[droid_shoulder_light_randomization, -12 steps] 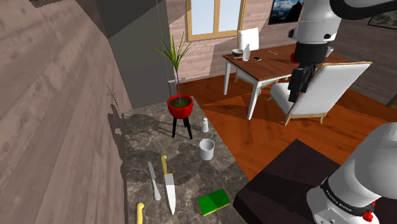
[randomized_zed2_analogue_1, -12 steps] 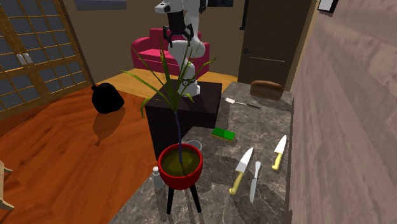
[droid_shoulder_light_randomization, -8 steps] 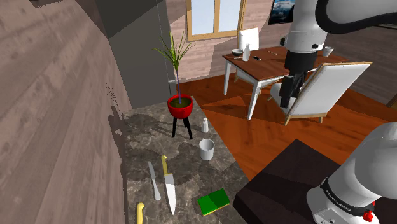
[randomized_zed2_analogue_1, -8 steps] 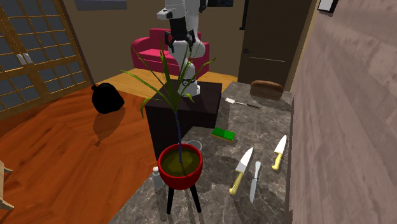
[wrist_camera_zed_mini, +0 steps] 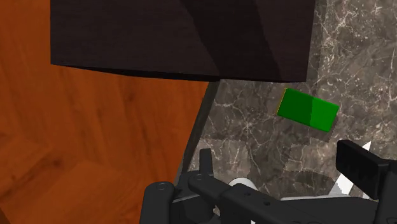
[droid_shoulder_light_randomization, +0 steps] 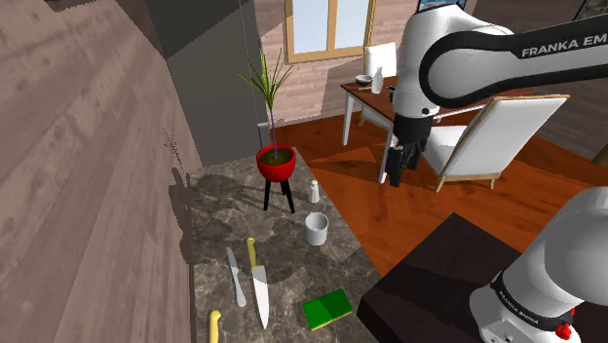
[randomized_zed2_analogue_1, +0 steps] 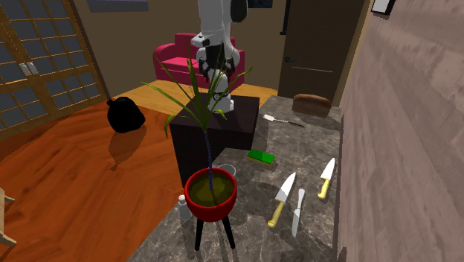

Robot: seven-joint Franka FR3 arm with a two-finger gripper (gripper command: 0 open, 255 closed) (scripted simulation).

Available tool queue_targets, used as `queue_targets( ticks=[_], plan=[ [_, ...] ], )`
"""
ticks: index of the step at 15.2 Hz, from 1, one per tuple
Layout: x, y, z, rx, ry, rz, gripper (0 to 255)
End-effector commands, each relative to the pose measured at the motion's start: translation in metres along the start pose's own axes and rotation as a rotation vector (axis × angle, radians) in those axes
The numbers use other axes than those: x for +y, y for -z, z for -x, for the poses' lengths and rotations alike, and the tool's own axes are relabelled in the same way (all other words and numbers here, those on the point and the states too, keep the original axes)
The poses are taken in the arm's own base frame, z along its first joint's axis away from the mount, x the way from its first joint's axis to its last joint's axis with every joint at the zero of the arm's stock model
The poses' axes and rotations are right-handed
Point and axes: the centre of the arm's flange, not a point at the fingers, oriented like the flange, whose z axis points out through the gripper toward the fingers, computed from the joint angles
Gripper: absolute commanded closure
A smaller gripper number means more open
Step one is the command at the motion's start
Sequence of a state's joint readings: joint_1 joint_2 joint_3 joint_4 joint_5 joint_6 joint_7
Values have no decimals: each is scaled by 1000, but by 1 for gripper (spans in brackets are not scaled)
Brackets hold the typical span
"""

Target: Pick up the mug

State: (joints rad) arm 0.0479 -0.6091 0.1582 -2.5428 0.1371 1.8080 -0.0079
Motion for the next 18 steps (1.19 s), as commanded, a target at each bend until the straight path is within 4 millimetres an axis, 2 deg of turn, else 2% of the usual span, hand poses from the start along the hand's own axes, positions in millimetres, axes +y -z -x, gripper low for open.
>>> queue_targets(
  ticks=[1,18],
  plan=[
    [-5,-23,-19,5,0,7,0],
    [-62,-184,-164,28,1,66,0]
  ],
)
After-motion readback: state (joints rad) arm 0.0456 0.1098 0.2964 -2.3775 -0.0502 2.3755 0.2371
